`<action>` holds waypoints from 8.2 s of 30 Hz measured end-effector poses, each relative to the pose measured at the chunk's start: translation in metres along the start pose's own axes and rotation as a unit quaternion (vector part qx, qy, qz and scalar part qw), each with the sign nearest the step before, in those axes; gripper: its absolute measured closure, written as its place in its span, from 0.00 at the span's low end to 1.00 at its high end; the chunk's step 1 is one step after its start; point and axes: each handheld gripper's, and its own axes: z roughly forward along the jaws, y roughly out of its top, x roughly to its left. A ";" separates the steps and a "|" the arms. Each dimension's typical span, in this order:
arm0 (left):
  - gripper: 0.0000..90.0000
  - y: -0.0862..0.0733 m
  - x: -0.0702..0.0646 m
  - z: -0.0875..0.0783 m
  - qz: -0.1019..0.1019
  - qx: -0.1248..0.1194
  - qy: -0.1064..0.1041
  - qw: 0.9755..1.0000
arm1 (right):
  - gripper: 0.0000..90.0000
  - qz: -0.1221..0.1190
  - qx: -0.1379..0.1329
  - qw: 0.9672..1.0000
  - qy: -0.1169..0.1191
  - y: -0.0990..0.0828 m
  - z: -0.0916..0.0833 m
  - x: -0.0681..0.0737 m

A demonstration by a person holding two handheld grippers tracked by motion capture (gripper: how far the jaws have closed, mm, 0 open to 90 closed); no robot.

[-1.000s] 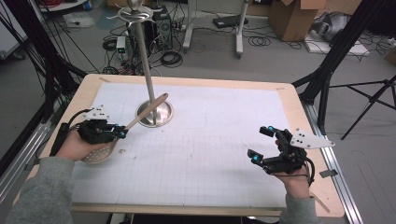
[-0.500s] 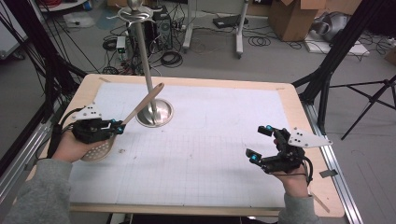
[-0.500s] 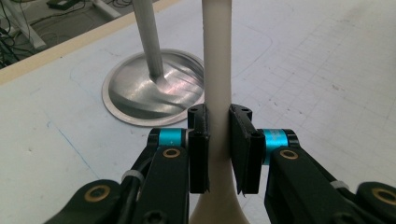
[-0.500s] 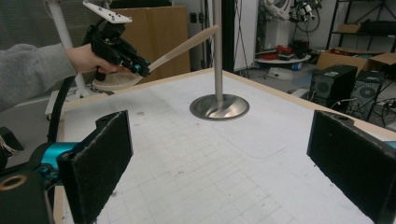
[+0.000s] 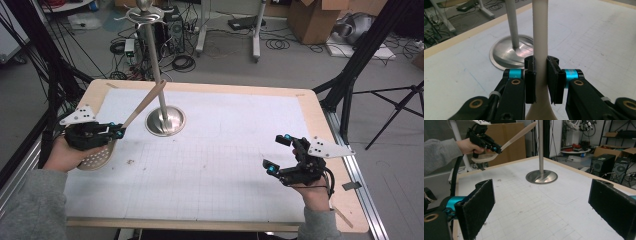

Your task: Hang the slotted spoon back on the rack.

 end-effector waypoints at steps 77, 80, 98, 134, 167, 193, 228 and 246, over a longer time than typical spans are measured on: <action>0.87 0.053 0.051 -0.083 -0.016 -0.130 -0.010 0.991 | 0.06 0.002 -0.006 1.000 0.002 0.000 -0.004 -0.002; 0.87 0.056 0.052 -0.085 -0.017 -0.137 -0.007 0.990 | 0.06 0.004 -0.006 1.000 0.001 0.000 -0.004 -0.002; 0.87 0.061 0.061 -0.083 -0.028 -0.146 -0.011 0.989 | 0.06 0.003 -0.011 1.000 0.000 0.000 -0.007 -0.003; 0.87 0.062 0.053 -0.052 -0.041 -0.143 -0.011 0.989 | 0.06 0.000 -0.013 1.000 -0.003 0.001 -0.010 -0.003; 0.87 0.071 0.045 -0.006 -0.054 -0.102 -0.015 0.993 | 0.06 0.001 -0.013 1.000 -0.002 0.002 -0.012 -0.003; 0.86 0.080 0.039 0.027 -0.051 -0.086 0.027 0.995 | 0.06 -0.003 -0.017 1.000 -0.005 0.004 -0.017 -0.003; 0.12 0.059 0.027 0.015 -0.015 -0.123 0.012 0.992 | 0.06 0.000 -0.016 1.000 -0.005 0.002 -0.015 -0.005; 0.12 0.035 0.002 0.000 -0.006 -0.164 -0.001 0.986 | 0.06 0.001 -0.011 1.000 -0.007 0.001 -0.012 -0.006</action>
